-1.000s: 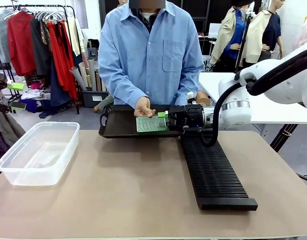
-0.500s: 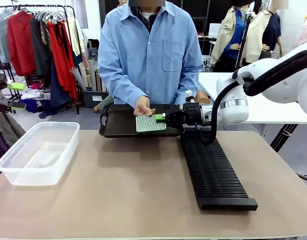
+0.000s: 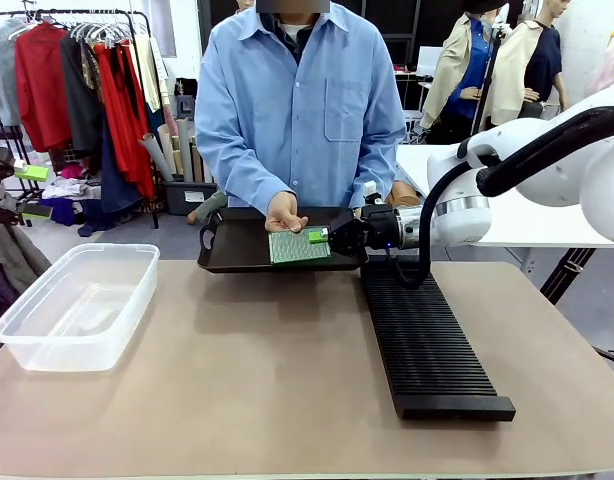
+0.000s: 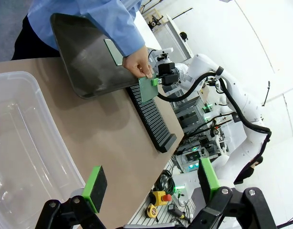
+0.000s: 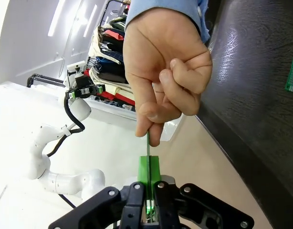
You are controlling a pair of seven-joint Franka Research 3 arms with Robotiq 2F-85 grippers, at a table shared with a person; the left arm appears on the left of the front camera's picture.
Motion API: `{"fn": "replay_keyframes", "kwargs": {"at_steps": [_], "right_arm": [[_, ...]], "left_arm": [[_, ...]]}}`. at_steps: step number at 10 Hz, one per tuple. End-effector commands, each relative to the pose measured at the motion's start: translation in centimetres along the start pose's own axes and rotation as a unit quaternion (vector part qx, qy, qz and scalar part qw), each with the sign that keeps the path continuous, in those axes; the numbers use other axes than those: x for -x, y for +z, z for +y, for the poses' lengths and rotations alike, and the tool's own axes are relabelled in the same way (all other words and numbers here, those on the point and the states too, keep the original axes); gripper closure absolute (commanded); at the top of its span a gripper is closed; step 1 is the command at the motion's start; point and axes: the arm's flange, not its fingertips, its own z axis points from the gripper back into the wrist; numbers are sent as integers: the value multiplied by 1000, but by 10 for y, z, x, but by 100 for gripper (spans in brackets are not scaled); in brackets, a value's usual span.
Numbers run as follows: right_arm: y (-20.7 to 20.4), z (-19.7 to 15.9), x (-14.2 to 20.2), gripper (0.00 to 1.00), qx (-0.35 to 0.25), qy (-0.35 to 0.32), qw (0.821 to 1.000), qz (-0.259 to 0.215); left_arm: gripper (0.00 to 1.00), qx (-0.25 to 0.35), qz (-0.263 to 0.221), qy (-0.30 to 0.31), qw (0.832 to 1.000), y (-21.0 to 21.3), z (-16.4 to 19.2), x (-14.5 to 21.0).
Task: Sort PCBs into racks and boxes based on the side picked up.
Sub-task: Pick up the Blank PCB handed by the Human, then if the short side of the Blank PCB is picked up, insert it into the PCB Rack ; if the long side is picked up, place it in the Organizing box.
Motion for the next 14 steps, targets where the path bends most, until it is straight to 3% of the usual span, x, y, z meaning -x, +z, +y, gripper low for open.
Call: {"fn": "replay_keyframes", "kwargs": {"at_steps": [1,14], "right_arm": [[0,0,2,100,1,5,1000,-4],[0,0,2,100,1,5,1000,-4]], "left_arm": [[0,4,-1,-1,1000,0,-2,1],[0,4,-1,-1,1000,0,-2,1]]}}
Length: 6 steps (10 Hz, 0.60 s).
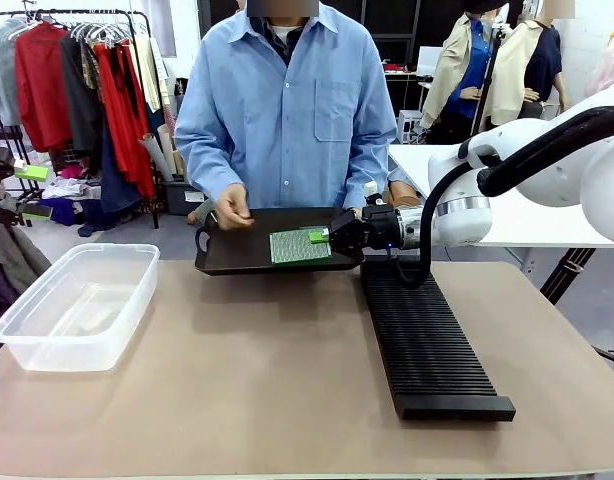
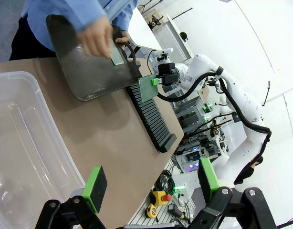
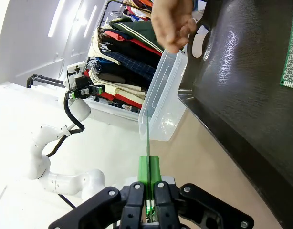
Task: Sort PCBs into racks and boxes based on the side picked up.
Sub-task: If the short side of the Blank PCB is picked up, insert it into the PCB Rack ; if the long side is picked up, place it in the Organizing box.
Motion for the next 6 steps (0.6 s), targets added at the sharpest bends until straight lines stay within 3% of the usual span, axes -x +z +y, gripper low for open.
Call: {"fn": "replay_keyframes", "kwargs": {"at_steps": [1,6], "right_arm": [[-1,1,2,100,0,5,1000,-3],[-1,1,2,100,0,5,1000,-3]], "left_arm": [[0,4,-1,-1,1000,0,-2,1],[0,4,-1,-1,1000,0,-2,1]]}}
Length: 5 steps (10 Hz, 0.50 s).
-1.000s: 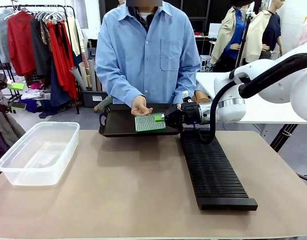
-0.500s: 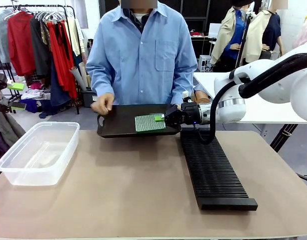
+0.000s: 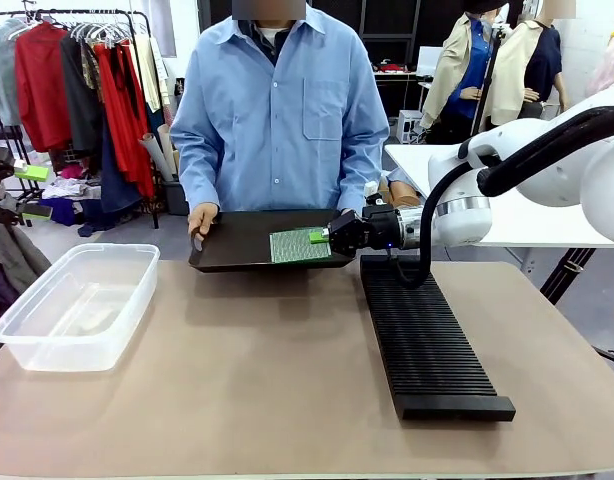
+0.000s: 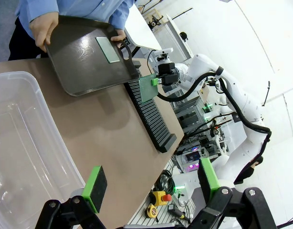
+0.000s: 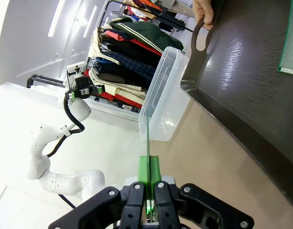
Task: Sort PCBs into racks and boxes based on the side picked up.
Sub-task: If the short side of the Blank PCB is picked up, insert it into the PCB Rack ; if the long side is picked up, place it in the Organizing box.
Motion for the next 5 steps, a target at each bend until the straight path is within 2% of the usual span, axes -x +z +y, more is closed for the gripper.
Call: {"fn": "replay_keyframes", "kwargs": {"at_steps": [1,5], "right_arm": [[-1,1,2,100,0,5,1000,-3],[-1,1,2,100,0,5,1000,-3]], "left_arm": [[0,4,-1,-1,1000,0,-2,1],[0,4,-1,-1,1000,0,-2,1]]}}
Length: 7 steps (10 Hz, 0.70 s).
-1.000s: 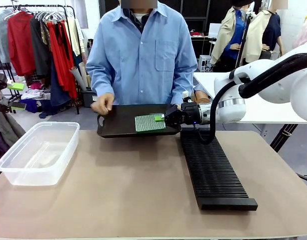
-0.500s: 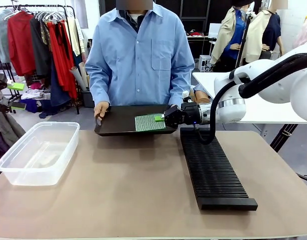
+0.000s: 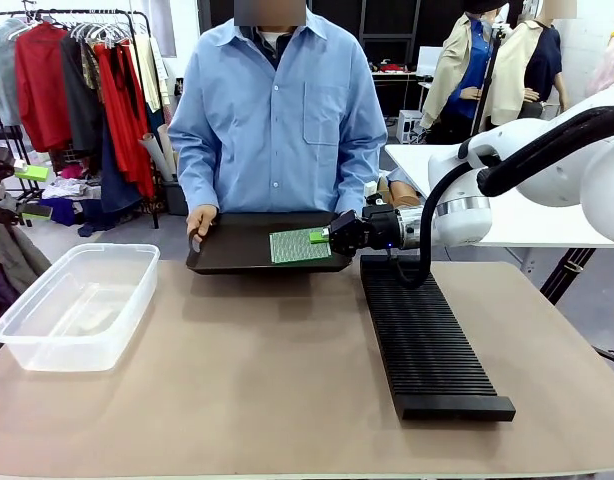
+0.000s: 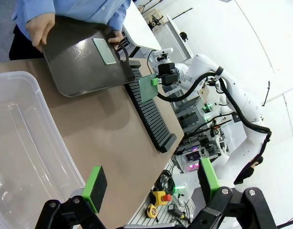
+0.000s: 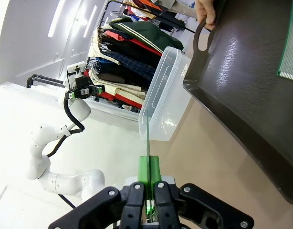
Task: Sort PCBs into racks and boxes based on the side picked up.
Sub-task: If the short side of the Blank PCB is picked up, insert it into the PCB Rack ; if the long side is picked up, place it in the Organizing box.
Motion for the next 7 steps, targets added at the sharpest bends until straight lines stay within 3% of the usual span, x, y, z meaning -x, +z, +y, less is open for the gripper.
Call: {"fn": "replay_keyframes", "kwargs": {"at_steps": [1,3,5,7], "right_arm": [[-1,1,2,100,0,5,1000,-3],[0,0,0,100,0,0,1000,0],[24,9,5,100,-14,80,997,7],[52,22,14,100,-36,117,992,9]], "left_arm": [[0,4,-1,-1,1000,0,-2,1],[0,4,-1,-1,1000,0,-2,1],[0,4,-1,-1,1000,0,-2,1],[0,4,-1,-1,1000,0,-2,1]]}}
